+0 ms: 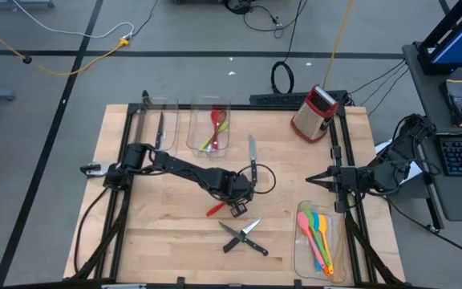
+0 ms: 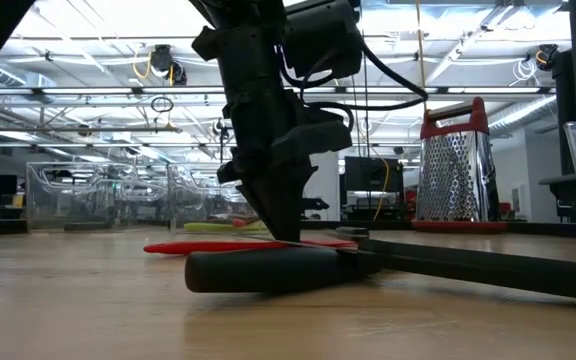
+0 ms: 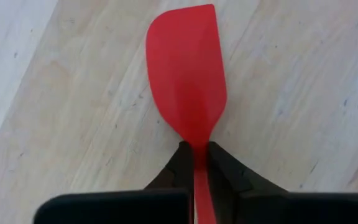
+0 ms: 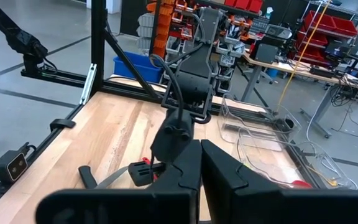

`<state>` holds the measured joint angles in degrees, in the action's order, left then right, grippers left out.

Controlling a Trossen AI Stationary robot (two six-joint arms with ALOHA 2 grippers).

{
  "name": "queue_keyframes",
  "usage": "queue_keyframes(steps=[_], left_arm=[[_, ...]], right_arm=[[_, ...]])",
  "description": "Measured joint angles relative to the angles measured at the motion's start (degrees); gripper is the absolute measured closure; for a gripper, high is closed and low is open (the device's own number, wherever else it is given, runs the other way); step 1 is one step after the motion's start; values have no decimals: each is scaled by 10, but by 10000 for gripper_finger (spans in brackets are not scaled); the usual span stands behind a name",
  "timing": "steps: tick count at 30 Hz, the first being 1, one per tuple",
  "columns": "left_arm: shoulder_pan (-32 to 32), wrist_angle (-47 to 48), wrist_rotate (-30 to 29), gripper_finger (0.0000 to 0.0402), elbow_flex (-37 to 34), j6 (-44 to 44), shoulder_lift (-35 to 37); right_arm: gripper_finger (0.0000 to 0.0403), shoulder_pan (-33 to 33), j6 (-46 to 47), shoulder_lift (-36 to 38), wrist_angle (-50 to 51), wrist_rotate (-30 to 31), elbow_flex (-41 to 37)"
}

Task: Pick & Place Kitchen Items
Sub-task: Put the red spatula into the bottom transparent bin

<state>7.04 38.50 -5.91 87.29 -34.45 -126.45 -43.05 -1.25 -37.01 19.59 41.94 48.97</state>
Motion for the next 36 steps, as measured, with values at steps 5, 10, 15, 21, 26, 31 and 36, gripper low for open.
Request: queue_keyframes(steps=[5,10,15,21,26,31,36], left_arm=[[-2,5,8,389,3,9,6],[-4,8,6,392,-1,29,45],[-15,5,-3,396,-1,49,92],[-24,-11,20,398,-1,61,132],[-34,-99,94,398,2,81,180],[-46,-202,172,398,1,81,224],[-58,-287,227,397,2,68,249]], right_arm=[[399,0,6,0,0,0,0],[399,0,6,0,0,0,0],[399,0,6,0,0,0,0],[399,0,6,0,0,0,0],[399,0,11,-1,0,0,0],[399,0,58,-2,0,0,0],[399,0,98,-2,0,0,0]])
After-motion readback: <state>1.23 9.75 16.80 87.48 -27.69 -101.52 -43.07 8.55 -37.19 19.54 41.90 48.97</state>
